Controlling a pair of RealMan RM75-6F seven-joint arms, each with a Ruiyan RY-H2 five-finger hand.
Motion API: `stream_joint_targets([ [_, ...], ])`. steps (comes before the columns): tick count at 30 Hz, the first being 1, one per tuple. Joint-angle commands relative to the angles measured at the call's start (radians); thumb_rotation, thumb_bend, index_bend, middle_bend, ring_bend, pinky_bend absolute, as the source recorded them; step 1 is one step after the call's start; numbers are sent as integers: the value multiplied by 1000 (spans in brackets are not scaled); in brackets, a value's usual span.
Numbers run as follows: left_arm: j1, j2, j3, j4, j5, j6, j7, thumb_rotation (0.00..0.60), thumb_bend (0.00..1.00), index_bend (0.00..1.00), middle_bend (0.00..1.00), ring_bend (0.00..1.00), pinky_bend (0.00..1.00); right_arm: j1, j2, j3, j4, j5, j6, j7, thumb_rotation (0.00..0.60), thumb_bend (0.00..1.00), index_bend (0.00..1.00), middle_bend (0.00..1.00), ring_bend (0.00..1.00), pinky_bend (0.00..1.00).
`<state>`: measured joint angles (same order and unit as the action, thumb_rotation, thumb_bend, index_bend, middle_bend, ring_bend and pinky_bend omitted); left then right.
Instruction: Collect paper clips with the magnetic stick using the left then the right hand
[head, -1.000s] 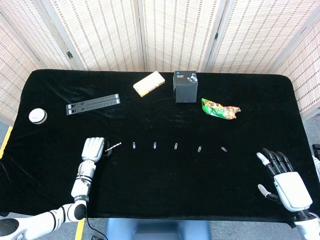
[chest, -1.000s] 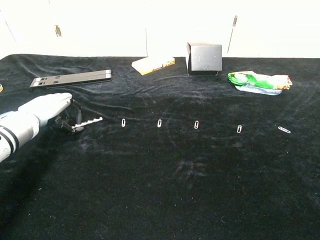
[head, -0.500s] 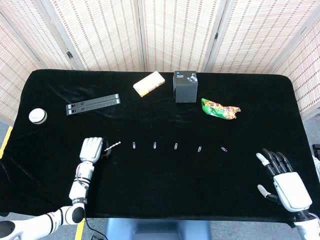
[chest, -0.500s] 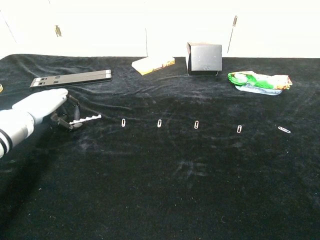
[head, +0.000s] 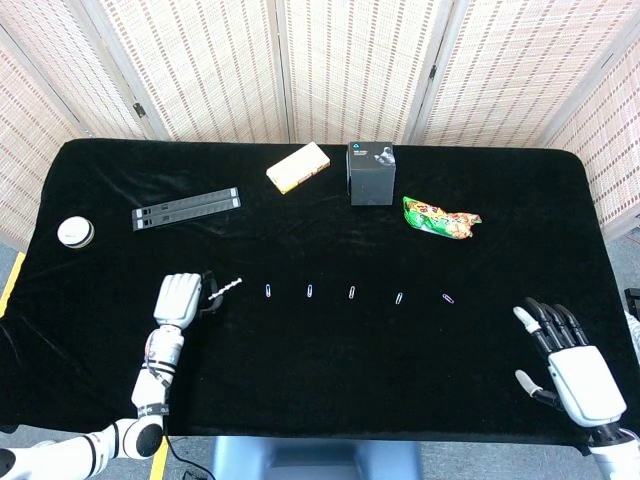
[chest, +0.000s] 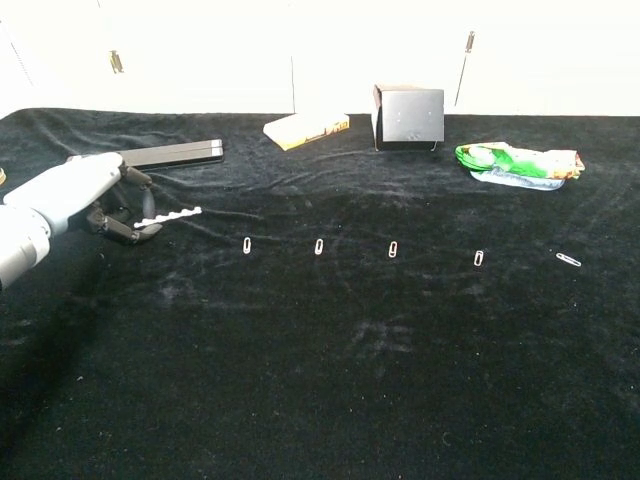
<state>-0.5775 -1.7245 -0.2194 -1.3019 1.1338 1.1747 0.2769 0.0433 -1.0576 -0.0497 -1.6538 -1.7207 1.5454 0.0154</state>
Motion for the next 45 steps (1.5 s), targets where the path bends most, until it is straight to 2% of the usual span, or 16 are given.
stream_joint_targets([
  [1,0,-1,13,-31,28,12,6,600,461,839,1000,1000,1000,-6,3,0,4,-5,13,12,600,291,0,0,0,0],
  [7,-17,-31,24,-34,52,-5,18,600,463,840,1000,1000,1000,-14,7,0,13,-5,29,31,600,291,0,0,0,0],
  [14,-62,-86,-11,37,25,-61,17,600,469,840,1000,1000,1000,-18,12,1,20,12,25,51,600,291,0,0,0,0],
  [28,-95,-131,-14,115,23,-103,9,600,468,840,1000,1000,1000,-30,16,8,26,34,33,64,600,291,0,0,0,0],
  [39,-84,-112,-28,72,47,-54,-10,600,469,840,1000,1000,1000,-28,17,8,22,32,24,60,600,291,0,0,0,0],
  [45,-82,-114,-19,37,70,-34,-5,600,469,840,1000,1000,1000,-41,21,6,24,21,52,72,600,291,0,0,0,0],
])
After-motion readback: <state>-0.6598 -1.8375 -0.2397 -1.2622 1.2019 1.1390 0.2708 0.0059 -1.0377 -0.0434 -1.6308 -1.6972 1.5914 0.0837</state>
